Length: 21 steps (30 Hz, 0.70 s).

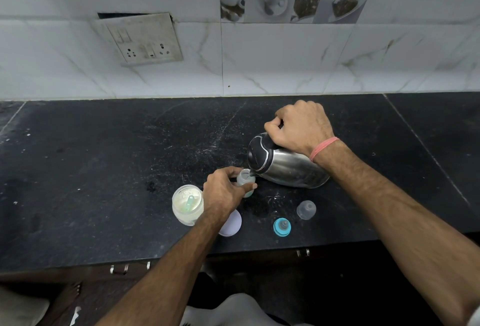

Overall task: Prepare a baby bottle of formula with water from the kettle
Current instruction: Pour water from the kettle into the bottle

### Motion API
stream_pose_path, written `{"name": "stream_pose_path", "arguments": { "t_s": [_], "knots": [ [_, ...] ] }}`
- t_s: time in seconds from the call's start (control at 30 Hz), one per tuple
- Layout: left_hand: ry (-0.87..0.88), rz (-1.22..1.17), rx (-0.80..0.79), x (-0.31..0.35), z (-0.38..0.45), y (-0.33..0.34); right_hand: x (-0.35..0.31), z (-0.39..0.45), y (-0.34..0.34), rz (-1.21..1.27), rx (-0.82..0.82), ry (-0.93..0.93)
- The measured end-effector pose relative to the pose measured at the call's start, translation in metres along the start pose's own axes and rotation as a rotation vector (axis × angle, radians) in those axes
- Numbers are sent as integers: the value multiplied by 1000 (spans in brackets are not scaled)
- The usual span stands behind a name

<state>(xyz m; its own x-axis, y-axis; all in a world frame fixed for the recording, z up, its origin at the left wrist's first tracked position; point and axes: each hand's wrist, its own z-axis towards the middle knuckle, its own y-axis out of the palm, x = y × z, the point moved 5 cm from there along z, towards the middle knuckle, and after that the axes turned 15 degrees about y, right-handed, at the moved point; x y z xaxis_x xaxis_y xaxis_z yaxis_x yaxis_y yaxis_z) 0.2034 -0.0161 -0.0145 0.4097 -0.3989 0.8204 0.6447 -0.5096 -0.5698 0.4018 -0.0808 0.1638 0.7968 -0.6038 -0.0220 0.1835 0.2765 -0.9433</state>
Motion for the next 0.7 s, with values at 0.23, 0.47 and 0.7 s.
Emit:
{"name": "stream_pose_path", "arguments": {
  "t_s": [0.23, 0.47, 0.7],
  "knots": [
    [-11, -3, 1, 1, 0, 0, 0, 0, 1, 5, 9, -5],
    [-17, 4, 0, 1, 0, 0, 0, -1, 0, 13, 25, 1],
    [-20, -1, 0, 1, -1, 0, 1, -1, 0, 16, 35, 6]
  ]
}}
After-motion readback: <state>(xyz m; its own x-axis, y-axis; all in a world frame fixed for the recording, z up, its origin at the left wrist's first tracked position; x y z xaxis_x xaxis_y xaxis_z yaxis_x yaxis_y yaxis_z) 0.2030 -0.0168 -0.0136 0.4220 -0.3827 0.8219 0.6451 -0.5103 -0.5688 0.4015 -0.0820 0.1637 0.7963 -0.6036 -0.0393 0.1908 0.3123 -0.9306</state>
